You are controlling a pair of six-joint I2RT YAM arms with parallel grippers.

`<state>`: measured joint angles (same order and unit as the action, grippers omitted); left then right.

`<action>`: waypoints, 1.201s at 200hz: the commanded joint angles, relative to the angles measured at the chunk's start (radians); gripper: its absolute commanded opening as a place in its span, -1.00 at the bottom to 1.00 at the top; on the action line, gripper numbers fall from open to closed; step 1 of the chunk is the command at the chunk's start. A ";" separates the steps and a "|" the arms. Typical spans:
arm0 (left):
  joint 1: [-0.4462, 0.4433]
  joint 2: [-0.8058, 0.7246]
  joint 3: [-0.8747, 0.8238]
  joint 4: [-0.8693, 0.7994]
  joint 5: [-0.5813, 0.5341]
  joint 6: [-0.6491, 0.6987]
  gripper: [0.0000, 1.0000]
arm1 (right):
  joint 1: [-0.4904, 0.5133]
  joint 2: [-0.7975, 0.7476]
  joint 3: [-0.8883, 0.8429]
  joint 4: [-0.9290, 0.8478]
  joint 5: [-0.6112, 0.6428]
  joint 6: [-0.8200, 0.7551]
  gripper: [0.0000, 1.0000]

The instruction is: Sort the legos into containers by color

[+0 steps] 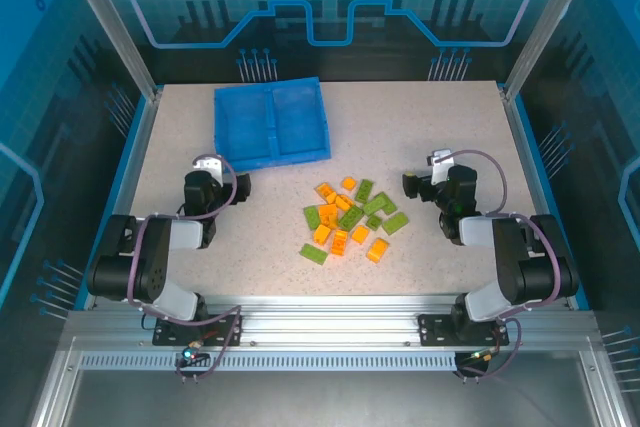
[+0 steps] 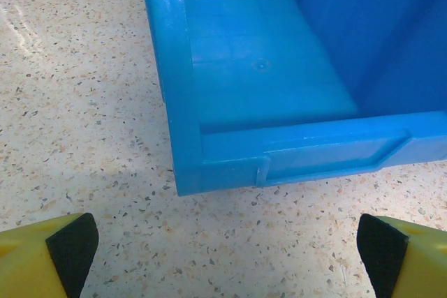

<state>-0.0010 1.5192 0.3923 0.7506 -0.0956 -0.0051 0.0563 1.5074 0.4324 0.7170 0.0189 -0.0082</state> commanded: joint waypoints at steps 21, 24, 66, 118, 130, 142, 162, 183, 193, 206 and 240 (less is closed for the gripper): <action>-0.001 -0.002 0.026 0.030 0.027 -0.003 0.97 | -0.002 -0.007 0.017 0.006 0.008 -0.007 1.00; -0.002 -0.002 0.025 0.030 0.027 -0.003 0.97 | -0.002 -0.007 0.016 0.006 0.009 -0.007 1.00; -0.002 -0.003 0.026 0.031 0.027 -0.003 0.97 | -0.004 -0.007 0.016 0.006 0.005 -0.005 1.00; -0.004 -0.008 0.019 0.039 0.020 -0.002 0.97 | -0.002 -0.071 0.040 -0.090 0.020 0.000 1.00; -0.005 -0.049 0.007 0.030 0.004 -0.007 0.97 | 0.006 -0.178 0.097 -0.286 0.055 0.029 1.00; -0.007 -0.132 0.000 -0.031 -0.024 -0.022 0.97 | 0.011 -0.296 0.144 -0.456 0.080 0.098 1.00; -0.017 -0.314 0.008 -0.203 -0.068 -0.056 0.97 | 0.038 -0.438 0.272 -0.828 0.110 0.257 1.00; -0.050 -0.524 0.066 -0.435 -0.070 -0.110 0.97 | 0.054 -0.478 0.425 -1.169 0.032 0.405 1.00; -0.079 -0.600 0.114 -0.556 -0.056 -0.130 0.97 | 0.062 -0.475 0.482 -1.273 -0.029 0.430 1.00; -0.125 -0.679 0.182 -0.689 0.028 -0.137 0.97 | 0.087 -0.460 0.522 -1.371 -0.090 0.454 1.00; -0.321 -0.762 0.371 -1.028 0.233 0.064 0.97 | 0.278 -0.357 0.594 -1.496 -0.122 0.571 0.97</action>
<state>-0.2058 0.7860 0.6525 0.0715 -0.0235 -0.0784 0.2062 1.0809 0.9970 -0.5335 -0.0391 0.4255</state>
